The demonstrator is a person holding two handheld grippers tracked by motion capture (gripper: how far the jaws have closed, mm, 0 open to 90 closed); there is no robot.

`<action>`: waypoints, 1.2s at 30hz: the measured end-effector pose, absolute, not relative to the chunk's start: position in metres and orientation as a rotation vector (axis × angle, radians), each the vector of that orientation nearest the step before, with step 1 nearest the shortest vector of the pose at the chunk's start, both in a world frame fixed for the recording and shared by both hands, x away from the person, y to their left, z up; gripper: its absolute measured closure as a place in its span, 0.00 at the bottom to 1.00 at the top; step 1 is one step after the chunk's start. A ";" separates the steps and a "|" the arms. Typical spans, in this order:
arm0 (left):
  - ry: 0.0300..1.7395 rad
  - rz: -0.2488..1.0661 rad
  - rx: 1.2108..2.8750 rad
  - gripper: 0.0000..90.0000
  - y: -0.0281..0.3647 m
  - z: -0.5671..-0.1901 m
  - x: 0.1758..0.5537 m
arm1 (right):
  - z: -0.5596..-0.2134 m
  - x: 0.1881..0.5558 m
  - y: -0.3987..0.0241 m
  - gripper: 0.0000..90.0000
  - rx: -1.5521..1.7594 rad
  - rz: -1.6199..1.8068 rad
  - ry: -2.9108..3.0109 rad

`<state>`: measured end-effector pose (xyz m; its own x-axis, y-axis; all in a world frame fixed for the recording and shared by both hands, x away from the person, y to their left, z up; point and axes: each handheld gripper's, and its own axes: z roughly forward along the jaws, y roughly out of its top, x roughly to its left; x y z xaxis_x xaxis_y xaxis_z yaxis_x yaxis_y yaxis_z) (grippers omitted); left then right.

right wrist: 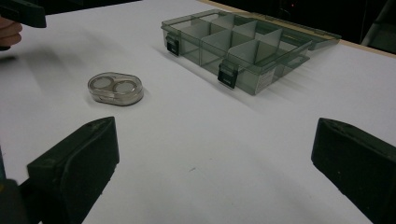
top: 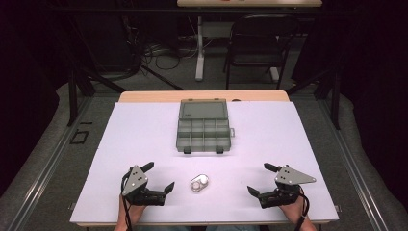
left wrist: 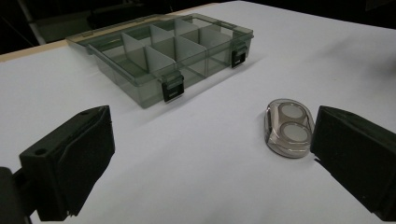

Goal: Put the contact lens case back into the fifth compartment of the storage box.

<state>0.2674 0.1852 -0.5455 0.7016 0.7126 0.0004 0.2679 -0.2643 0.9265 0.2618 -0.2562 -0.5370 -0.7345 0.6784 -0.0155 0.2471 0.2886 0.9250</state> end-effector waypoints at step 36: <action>0.713 0.396 1.966 0.00 0.126 -0.543 0.280 | -0.538 0.266 -0.255 0.01 0.848 1.433 2.179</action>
